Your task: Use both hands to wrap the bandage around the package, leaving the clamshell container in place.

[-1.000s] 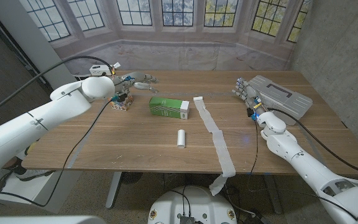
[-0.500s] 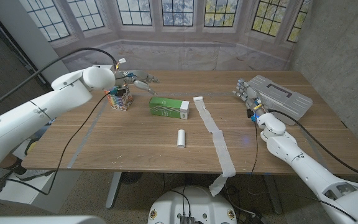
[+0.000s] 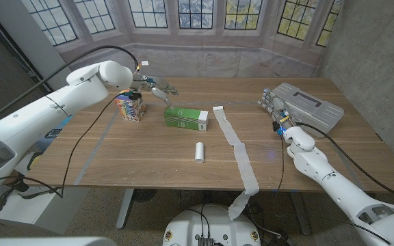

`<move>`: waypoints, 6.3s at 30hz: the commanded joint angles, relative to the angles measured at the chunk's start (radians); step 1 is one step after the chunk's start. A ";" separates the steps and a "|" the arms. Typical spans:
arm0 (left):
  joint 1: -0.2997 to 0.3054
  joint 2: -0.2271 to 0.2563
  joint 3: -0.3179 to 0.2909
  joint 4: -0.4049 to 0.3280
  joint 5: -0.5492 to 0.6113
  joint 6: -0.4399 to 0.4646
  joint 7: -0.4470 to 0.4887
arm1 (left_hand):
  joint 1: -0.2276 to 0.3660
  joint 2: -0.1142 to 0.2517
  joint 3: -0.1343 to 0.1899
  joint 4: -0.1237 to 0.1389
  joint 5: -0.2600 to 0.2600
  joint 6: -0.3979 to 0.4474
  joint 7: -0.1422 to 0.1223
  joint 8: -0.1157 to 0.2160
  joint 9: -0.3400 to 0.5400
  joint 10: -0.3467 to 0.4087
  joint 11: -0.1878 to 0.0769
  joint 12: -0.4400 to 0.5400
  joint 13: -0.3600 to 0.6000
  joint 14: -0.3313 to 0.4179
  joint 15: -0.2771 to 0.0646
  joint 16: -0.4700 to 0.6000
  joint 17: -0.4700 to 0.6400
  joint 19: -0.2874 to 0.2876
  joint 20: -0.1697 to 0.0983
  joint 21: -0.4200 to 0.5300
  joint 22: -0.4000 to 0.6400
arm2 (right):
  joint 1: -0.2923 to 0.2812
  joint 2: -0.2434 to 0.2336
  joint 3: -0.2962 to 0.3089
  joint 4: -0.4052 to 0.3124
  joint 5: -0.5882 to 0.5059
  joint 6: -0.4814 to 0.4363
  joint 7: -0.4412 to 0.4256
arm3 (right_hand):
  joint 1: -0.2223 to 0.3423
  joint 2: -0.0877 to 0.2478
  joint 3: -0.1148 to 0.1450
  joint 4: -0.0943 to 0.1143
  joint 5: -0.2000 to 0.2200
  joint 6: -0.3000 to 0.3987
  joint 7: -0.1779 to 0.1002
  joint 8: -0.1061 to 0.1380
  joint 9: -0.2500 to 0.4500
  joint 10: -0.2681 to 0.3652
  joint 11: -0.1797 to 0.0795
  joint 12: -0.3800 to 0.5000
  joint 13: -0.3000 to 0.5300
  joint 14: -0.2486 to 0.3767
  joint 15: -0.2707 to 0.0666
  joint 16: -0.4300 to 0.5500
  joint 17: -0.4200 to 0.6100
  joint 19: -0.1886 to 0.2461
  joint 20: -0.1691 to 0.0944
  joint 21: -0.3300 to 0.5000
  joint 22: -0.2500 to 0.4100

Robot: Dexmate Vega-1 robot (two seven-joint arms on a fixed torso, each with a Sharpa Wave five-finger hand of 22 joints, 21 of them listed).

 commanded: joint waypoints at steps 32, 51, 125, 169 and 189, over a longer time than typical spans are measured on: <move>-0.045 -0.041 0.049 0.050 0.259 -0.173 -0.104 | 0.108 0.028 0.022 -0.016 0.002 -0.062 0.042 0.008 0.005 -0.023 -0.010 0.005 0.017 -0.013 0.002 0.006 0.004 -0.005 -0.005 0.010 0.007 | -0.099 0.033 0.023 -0.058 -0.016 0.056 -0.123 | -0.003 -0.004 -0.002 -0.012 -0.005 0.005 0.020 -0.002 0.006 -0.006 0.013 0.000 0.002 -0.005 0.011 0.009 0.001 0.003 0.015 0.007 0.002; 0.054 -0.024 0.013 0.020 0.341 -0.200 0.044 | 0.141 0.027 0.017 -0.008 -0.006 0.000 0.039 0.037 0.010 0.030 -0.022 0.038 0.033 0.046 -0.027 0.023 0.005 0.030 -0.012 0.027 0.009 | -0.111 0.017 0.031 -0.082 -0.020 0.043 -0.134 | -0.004 -0.006 -0.003 -0.015 -0.005 0.004 0.022 -0.002 0.006 -0.006 0.014 0.002 0.002 -0.006 0.012 0.009 0.000 0.003 0.017 0.006 0.002; 0.127 -0.078 0.036 0.046 0.487 -0.193 0.220 | 0.204 0.071 -0.066 0.007 0.014 0.577 -0.127 0.259 0.043 0.528 -0.235 0.279 0.184 0.464 -0.263 0.123 0.052 0.219 -0.071 0.103 0.018 | -0.074 0.005 0.015 -0.069 -0.025 0.013 -0.103 | -0.005 -0.004 -0.004 -0.025 -0.005 0.004 0.023 -0.002 0.006 -0.009 0.011 0.003 0.002 -0.007 0.011 0.012 -0.001 0.003 0.017 0.006 0.002; 0.262 -0.013 -0.051 -0.134 0.456 -0.086 0.243 | 0.202 0.089 -0.064 0.010 0.025 0.590 -0.138 0.271 0.036 0.539 -0.243 0.272 0.207 0.479 -0.267 0.119 0.060 0.215 -0.074 0.104 0.018 | 0.024 -0.124 -0.097 -0.244 -0.184 -0.217 -0.069 | -0.005 -0.002 -0.002 -0.030 -0.004 0.009 0.023 0.000 0.006 -0.001 0.016 0.006 0.002 -0.008 0.017 0.013 -0.002 0.006 0.023 0.007 0.002; 0.283 -0.010 -0.058 -0.150 0.444 -0.064 0.251 | 0.194 0.096 -0.058 0.014 0.028 0.592 -0.140 0.278 0.035 0.530 -0.245 0.264 0.218 0.472 -0.264 0.108 0.063 0.207 -0.073 0.102 0.018 | 0.158 -0.158 -0.221 -0.311 -0.368 -0.410 -0.046 | 0.077 0.001 0.037 -0.075 0.005 0.060 0.016 0.012 0.005 0.090 -0.005 0.035 0.004 0.027 0.010 0.015 -0.018 0.029 0.022 0.012 0.001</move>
